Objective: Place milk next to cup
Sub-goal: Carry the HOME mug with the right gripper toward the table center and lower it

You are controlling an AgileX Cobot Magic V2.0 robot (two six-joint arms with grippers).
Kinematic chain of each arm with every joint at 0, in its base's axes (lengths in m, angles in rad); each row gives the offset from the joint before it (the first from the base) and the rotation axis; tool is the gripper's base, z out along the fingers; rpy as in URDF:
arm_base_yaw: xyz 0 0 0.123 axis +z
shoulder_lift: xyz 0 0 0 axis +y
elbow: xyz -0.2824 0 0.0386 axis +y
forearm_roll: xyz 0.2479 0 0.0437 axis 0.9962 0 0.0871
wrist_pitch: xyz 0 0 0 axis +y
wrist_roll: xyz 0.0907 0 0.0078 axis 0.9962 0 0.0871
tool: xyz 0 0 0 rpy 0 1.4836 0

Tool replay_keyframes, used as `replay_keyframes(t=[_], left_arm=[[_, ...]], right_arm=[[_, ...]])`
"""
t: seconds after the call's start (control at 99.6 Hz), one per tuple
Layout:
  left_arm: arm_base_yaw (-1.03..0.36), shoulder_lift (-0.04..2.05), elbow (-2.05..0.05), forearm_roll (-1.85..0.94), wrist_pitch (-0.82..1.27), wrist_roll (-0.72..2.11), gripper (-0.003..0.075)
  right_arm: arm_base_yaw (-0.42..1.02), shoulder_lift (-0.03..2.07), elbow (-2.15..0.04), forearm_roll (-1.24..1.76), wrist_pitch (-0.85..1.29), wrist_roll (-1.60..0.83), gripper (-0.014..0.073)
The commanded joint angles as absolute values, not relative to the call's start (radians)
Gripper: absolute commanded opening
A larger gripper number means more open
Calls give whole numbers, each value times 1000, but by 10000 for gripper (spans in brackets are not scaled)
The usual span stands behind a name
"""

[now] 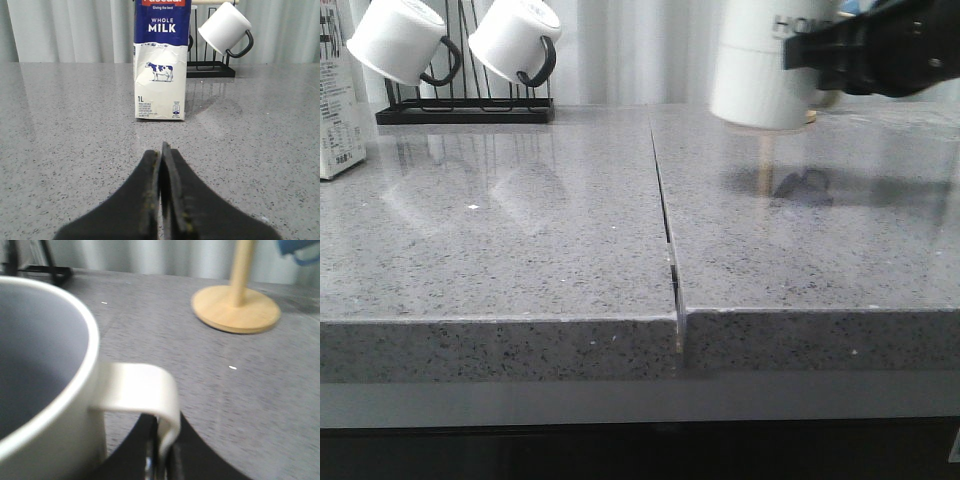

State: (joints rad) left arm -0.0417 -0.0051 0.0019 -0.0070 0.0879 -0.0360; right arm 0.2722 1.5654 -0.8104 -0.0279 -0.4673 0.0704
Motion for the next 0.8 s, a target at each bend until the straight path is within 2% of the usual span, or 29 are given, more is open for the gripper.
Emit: replay_keyframes(t=[0.0, 0.341, 0.683, 0.793], left_arm=[[-39, -38, 43, -14, 11, -44, -21], [-39, -38, 43, -14, 11, -44, -21], [-39, -38, 43, -14, 11, -44, -21], [-39, -38, 43, -14, 11, -44, -21]], right_arm=[[306, 1553, -865, -32, -535, 68, -50], [406, 1685, -940, -32, -540, 68, -50], [417, 1733, -953, -32, -549, 68, -45], [417, 1733, -953, -32, -539, 68, 3]])
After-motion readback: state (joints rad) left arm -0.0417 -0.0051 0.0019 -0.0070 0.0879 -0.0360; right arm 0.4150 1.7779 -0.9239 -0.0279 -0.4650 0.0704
